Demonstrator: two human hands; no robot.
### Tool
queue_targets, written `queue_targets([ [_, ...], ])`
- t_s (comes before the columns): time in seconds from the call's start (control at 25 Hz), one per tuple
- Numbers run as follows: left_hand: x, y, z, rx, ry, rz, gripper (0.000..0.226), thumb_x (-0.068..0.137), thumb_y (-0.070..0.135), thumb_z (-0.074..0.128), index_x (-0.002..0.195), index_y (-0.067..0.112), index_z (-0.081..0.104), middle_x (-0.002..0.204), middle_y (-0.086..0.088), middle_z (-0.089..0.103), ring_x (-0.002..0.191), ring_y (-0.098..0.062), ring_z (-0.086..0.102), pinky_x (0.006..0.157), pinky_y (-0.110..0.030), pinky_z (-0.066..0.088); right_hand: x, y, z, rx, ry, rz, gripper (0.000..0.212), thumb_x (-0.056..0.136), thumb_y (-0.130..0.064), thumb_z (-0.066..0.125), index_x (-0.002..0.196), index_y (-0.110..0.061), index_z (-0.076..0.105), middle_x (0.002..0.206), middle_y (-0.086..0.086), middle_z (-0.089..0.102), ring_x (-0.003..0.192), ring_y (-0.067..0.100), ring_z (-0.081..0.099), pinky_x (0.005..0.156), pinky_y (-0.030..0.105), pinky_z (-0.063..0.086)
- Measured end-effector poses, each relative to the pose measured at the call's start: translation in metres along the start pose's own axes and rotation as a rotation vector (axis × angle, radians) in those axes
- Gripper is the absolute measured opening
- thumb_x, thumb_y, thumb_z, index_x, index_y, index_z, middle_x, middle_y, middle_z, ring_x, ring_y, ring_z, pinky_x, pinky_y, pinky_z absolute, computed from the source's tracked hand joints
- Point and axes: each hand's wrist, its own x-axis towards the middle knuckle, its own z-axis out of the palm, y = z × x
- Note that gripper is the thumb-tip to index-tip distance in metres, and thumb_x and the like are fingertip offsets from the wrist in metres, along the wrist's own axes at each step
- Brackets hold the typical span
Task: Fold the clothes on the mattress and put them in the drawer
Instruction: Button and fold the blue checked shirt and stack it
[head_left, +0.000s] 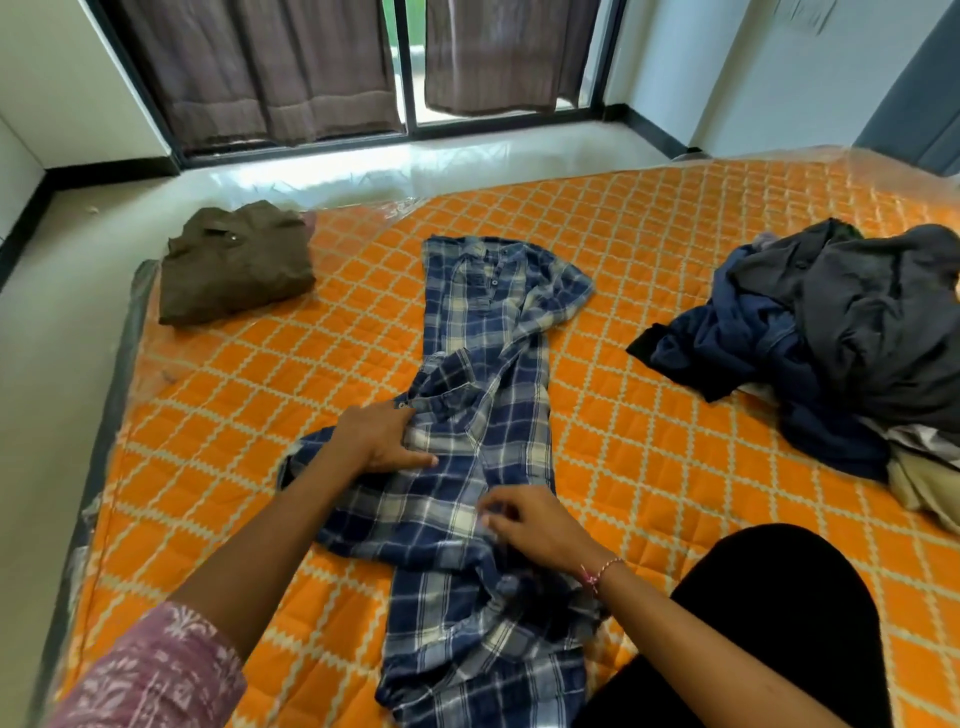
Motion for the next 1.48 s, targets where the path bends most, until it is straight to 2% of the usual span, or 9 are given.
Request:
queue_targets([
  [0.12, 0.025, 0.037, -0.007, -0.179, 0.298, 0.06, 0.056, 0.093, 0.051, 0.048, 0.135, 0.015, 0.041, 0.128, -0.008, 0.049, 0.112, -0.024, 0.05, 0.087, -0.034, 0.042, 0.044, 0.015, -0.024, 0.084, 0.462, 0.117, 0.022, 0.095, -0.011, 0.051, 0.11, -0.006, 0.066, 0.106, 0.011, 0.067, 0.096, 0.025, 0.061, 0.081, 0.029, 0.045],
  [0.28, 0.091, 0.089, -0.019, -0.5, 0.252, 0.083, 0.063, 0.093, 0.029, 0.058, 0.145, 0.013, 0.028, 0.134, -0.009, 0.048, 0.118, -0.026, 0.051, 0.09, -0.038, 0.047, 0.121, 0.039, -0.063, 0.158, 0.595, 0.236, 0.023, 0.094, -0.006, 0.049, 0.112, 0.001, 0.064, 0.11, 0.014, 0.063, 0.102, 0.026, 0.058, 0.085, 0.028, 0.042],
  [0.48, 0.176, 0.11, -0.033, -1.072, 0.319, -0.126, 0.029, 0.088, 0.006, 0.055, 0.117, 0.007, 0.058, 0.099, -0.013, 0.065, 0.088, -0.027, 0.062, 0.073, -0.035, 0.05, 0.209, 0.063, -0.122, 1.47, 0.745, 0.51, 0.012, 0.096, -0.011, 0.051, 0.092, -0.002, 0.058, 0.08, 0.009, 0.06, 0.071, 0.019, 0.058, 0.065, 0.027, 0.05],
  [0.64, 0.222, 0.106, -0.051, -1.225, 0.302, -0.146, 0.018, 0.085, 0.009, 0.057, 0.101, 0.012, 0.064, 0.088, -0.003, 0.064, 0.085, -0.023, 0.062, 0.072, -0.033, 0.048, 0.269, 0.084, -0.161, 1.616, 0.781, 0.496, 0.011, 0.092, -0.016, 0.06, 0.096, -0.006, 0.061, 0.093, 0.013, 0.062, 0.079, 0.027, 0.059, 0.077, 0.041, 0.051],
  [0.92, 0.254, 0.074, -0.076, -1.484, 0.276, -0.073, 0.014, 0.087, 0.004, 0.053, 0.1, 0.003, 0.06, 0.083, -0.017, 0.06, 0.072, -0.026, 0.054, 0.063, -0.041, 0.046, 0.345, 0.038, -0.2, 0.865, 0.894, 0.263, 0.015, 0.094, -0.007, 0.052, 0.08, -0.008, 0.046, 0.063, 0.004, 0.036, 0.053, 0.016, 0.033, 0.047, 0.024, 0.028],
  [1.04, 0.264, 0.043, -0.075, -1.848, 0.111, -0.383, 0.014, 0.096, 0.006, 0.048, 0.103, 0.006, 0.06, 0.078, -0.01, 0.058, 0.068, -0.02, 0.054, 0.057, -0.03, 0.049, 0.37, 0.031, -0.171, 0.433, 0.494, 0.062, 0.045, 0.096, -0.019, 0.053, 0.137, -0.008, 0.039, 0.119, 0.015, 0.058, 0.106, 0.027, 0.058, 0.083, 0.026, 0.05],
  [1.12, 0.268, 0.03, -0.07, -1.929, 0.001, -0.48, 0.016, 0.096, 0.003, 0.049, 0.109, 0.007, 0.058, 0.075, -0.008, 0.057, 0.058, -0.017, 0.055, 0.044, -0.022, 0.045, 0.376, 0.042, -0.153, 0.125, 0.415, 0.114, 0.053, 0.101, -0.024, 0.042, 0.149, -0.01, 0.026, 0.154, 0.011, 0.028, 0.142, 0.026, 0.026, 0.115, 0.04, 0.027],
  [1.32, 0.281, 0.029, -0.056, -1.876, 0.057, -0.459, 0.05, 0.092, 0.003, 0.057, 0.139, 0.003, 0.042, 0.135, -0.014, 0.052, 0.12, -0.029, 0.05, 0.092, -0.038, 0.042, 0.355, 0.079, -0.141, -0.342, 0.323, 0.298, 0.06, 0.1, -0.053, 0.018, 0.152, -0.029, 0.002, 0.16, 0.0, -0.009, 0.147, 0.021, -0.011, 0.114, 0.053, -0.007],
  [1.48, 0.264, 0.032, -0.054, -1.766, 0.182, -0.467, 0.032, 0.095, 0.016, 0.057, 0.125, 0.005, 0.054, 0.104, -0.008, 0.061, 0.094, -0.024, 0.058, 0.085, -0.041, 0.051, 0.318, 0.088, -0.149, -0.244, 0.517, 0.416, 0.06, 0.101, -0.048, 0.019, 0.153, -0.025, 0.001, 0.16, 0.004, -0.007, 0.147, 0.022, -0.01, 0.116, 0.055, -0.003],
])
